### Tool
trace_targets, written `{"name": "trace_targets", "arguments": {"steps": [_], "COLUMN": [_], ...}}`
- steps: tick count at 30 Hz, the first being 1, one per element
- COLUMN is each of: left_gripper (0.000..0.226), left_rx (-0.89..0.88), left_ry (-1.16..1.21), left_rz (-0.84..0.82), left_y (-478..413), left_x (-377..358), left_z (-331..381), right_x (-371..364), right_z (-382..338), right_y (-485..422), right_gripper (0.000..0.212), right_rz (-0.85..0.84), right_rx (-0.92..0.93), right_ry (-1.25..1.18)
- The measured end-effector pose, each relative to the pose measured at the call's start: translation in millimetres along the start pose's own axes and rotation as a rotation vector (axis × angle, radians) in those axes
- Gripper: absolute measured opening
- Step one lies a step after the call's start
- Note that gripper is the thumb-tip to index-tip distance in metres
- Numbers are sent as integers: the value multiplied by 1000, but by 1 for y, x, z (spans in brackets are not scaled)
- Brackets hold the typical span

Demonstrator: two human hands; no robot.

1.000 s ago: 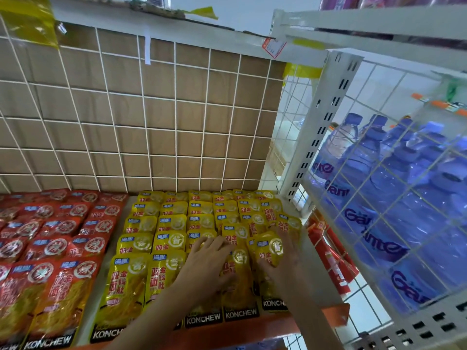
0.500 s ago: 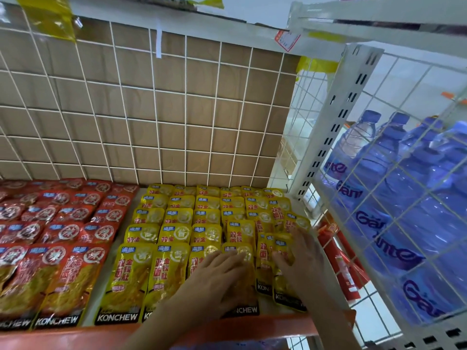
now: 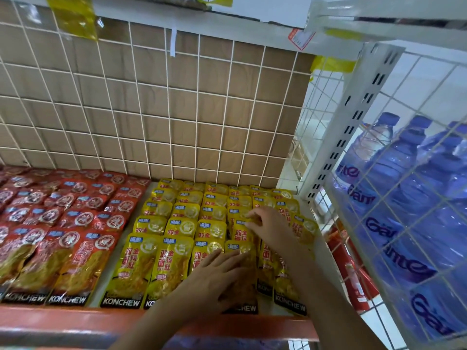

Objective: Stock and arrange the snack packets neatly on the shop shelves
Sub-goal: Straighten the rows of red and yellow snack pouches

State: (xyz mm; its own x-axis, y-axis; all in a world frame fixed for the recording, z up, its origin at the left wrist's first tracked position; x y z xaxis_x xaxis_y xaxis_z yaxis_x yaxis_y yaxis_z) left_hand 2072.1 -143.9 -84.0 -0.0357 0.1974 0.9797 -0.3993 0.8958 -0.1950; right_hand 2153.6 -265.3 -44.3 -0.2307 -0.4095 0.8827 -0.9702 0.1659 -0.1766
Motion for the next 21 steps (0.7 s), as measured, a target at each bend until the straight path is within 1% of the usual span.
{"name": "trace_targets", "arguments": {"steps": [2,5,8,10,12,15,18,20,21], "left_gripper": [59,58,62,65,68,65,61,60,60], "left_rx": [12,45,50,57,48,56,30,20,14], "left_ry": [2,-15,202,258,246,235,130,123,115], "left_rz": [25,-2,11,-4,-19,-3,48,56,87], "left_y": [1,1,1,1,1,0,0,0,0], "left_x": [4,5,2,1,0,1,3,3,5], "left_z": [0,-3,-4,-3,-2,-3,-5,-4,-4], "right_x": [-5,-6,-8,-11,-14,-16,-17,-17,-18], "right_z": [2,-1,-5,-6,-7,-8,-5,-4,-3], "right_y": [-8,-14,-16,-16,-16,-15,-14,-14,-14], "right_gripper": [14,8,7,7,8,9,10,10,10], "right_rz": [-32,-30,-29,-38,-45,-47,-42,-44,-44], "right_rx": [-29,-29,-24,-32,-39,-42,-61,-70,-73], "right_ry": [-32,-81,-114,-128,-136,-144,-152,-148,-144]}}
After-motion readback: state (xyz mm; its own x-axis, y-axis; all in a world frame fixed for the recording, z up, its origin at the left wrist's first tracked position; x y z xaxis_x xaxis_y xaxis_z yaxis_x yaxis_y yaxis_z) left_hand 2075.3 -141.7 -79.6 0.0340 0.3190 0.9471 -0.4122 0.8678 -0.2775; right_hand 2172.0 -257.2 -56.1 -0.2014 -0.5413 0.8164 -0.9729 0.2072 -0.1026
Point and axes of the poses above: each hand's wrist, its own y-axis away from the middle knuckle, its own x-axis out of the back of the hand, z = x × y, the point moved 10 cm from there along -y, towards the middle knuckle, and after that the axes turned 6 degrees about z, right-handed, at the moved point
